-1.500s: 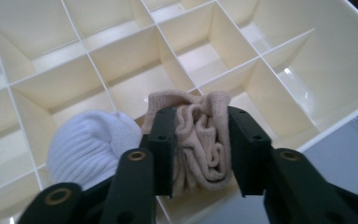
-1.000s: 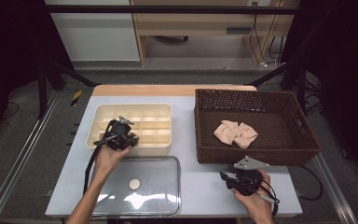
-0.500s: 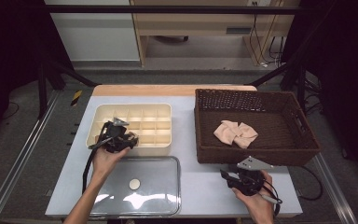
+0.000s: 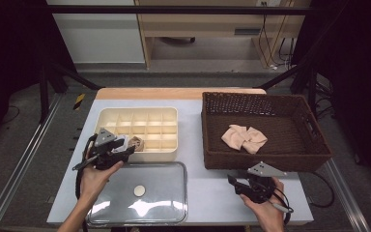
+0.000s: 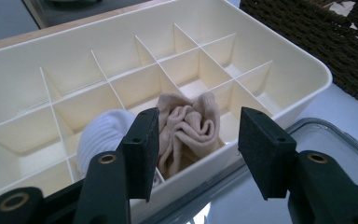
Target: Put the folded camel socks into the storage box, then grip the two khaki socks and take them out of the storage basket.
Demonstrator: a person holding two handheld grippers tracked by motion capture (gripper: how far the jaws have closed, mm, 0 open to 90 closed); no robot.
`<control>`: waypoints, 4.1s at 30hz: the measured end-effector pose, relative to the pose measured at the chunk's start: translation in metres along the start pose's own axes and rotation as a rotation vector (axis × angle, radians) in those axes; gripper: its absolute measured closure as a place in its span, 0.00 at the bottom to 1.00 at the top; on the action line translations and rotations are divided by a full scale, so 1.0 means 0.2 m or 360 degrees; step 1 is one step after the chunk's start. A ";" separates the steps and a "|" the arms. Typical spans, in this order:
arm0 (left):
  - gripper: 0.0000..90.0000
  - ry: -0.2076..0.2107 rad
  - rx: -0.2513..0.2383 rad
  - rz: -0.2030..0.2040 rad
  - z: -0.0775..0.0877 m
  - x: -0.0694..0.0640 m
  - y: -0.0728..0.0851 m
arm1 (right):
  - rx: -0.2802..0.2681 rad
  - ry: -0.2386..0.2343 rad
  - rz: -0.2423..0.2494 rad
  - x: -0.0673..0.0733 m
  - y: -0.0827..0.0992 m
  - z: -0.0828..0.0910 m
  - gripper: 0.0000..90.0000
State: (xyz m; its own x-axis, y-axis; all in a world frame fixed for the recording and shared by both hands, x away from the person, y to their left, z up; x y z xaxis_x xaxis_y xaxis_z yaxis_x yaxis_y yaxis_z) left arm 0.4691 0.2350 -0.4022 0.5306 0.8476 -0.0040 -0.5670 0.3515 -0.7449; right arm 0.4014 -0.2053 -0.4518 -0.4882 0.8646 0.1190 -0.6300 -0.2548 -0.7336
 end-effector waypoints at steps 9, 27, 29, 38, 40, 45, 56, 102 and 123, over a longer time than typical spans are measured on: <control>0.54 0.0018 -0.0068 0.0105 0.07 -0.03 0.19 | -0.0042 0.0011 -0.0034 0.00 -0.02 0.04 0.58; 0.34 -0.0048 -0.0060 0.0183 0.11 -0.05 0.34 | -0.0225 0.0011 0.0015 0.03 -0.25 0.17 0.56; 0.34 -0.0059 -0.0063 0.0163 0.11 -0.05 0.35 | -0.0225 0.0026 0.0021 0.03 -0.29 0.17 0.56; 0.45 -0.0056 -0.0053 0.0139 0.12 -0.03 0.39 | -0.0271 0.0064 0.0014 -0.01 -0.46 0.18 0.55; 0.47 -0.0064 -0.0053 0.0137 0.12 -0.02 0.39 | -0.0278 0.0085 0.0014 -0.03 -0.52 0.19 0.55; 0.55 -0.0099 -0.0097 0.0160 0.14 0.00 0.38 | -0.0287 0.0115 0.0004 -0.07 -0.62 0.18 0.56; 0.59 -0.0105 -0.0039 0.0163 0.09 0.02 0.40 | -0.0232 0.0192 -0.0009 -0.18 -0.79 0.05 0.57; 0.57 -0.0099 0.0002 0.0131 0.07 0.01 0.38 | 0.0217 0.0305 -0.0203 -0.51 -0.71 -0.53 0.62; 0.58 -0.0100 -0.0003 0.0123 0.07 0.00 0.37 | 0.0517 0.0219 -0.0270 -0.53 -0.65 -0.63 0.66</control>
State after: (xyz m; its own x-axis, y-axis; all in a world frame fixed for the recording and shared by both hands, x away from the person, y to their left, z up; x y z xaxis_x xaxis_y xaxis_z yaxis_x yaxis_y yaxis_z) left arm 0.4179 0.2674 -0.4484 0.4446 0.8955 -0.0195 -0.6034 0.2834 -0.7454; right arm 0.6107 -0.2084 -0.4533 -0.2888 0.9507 0.1133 -0.8640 -0.2078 -0.4587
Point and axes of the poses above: each handheld gripper's, and its own axes: z roughly backward along the jaws, y roughly out of its underside, x roughly to its left, the point moved 1 cm from there along -z, roughly forward along the jaws, and after that the axes turned 8 degrees about x, right-handed, at the moved point
